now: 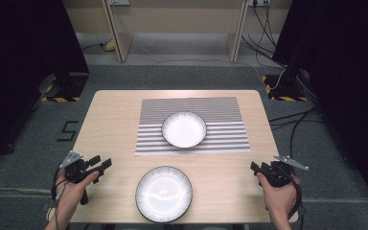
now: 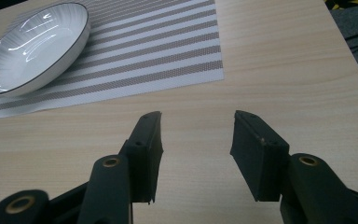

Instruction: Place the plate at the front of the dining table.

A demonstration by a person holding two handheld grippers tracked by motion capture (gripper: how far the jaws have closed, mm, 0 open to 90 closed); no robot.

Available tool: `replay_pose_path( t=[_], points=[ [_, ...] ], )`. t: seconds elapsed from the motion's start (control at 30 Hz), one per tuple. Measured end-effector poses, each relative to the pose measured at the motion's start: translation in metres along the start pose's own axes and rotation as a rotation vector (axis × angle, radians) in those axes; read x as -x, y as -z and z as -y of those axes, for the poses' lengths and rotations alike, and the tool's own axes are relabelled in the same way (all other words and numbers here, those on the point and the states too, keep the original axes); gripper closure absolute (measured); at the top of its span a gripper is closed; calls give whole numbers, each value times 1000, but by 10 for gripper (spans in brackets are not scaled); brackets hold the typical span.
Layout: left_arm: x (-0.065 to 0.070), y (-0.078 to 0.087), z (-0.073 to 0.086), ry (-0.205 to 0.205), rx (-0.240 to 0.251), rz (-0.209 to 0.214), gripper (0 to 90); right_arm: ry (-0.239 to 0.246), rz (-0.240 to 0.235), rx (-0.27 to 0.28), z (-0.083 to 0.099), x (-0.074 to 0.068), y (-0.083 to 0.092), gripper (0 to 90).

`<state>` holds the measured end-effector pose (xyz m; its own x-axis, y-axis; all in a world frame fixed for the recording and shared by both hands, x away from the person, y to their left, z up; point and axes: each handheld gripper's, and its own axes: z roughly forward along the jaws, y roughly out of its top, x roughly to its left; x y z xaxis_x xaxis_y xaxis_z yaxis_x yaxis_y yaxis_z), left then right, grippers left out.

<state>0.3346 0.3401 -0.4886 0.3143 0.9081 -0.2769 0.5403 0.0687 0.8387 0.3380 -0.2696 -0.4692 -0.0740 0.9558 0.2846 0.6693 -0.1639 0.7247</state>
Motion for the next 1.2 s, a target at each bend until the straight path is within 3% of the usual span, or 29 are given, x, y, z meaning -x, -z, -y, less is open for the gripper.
replay_pose_path(
  t=[0.43, 0.53, 0.73, 0.8, 0.97, 1.2],
  points=[
    [-10, 9, 7, 14, 17, -21, 403, -29, 37, 8, 11, 19, 8, 527],
    [-11, 11, 8, 17, 24, -25, 403, -51, 40, 22, 15, 22, 10, 527],
    [-9, 14, 12, 9, 21, -29, 403, -51, 42, 49, 23, 25, 12, 527],
    [-8, 15, 13, 30, 29, -11, 403, -55, 40, 69, 24, 25, 13, 527],
    [-6, 16, 16, 41, 39, -8, 403, -126, 28, 118, 29, 29, 15, 526],
    [-2, 16, 21, 37, 53, -14, 403, -130, 42, 138, 36, 28, 15, 517]
  ],
)
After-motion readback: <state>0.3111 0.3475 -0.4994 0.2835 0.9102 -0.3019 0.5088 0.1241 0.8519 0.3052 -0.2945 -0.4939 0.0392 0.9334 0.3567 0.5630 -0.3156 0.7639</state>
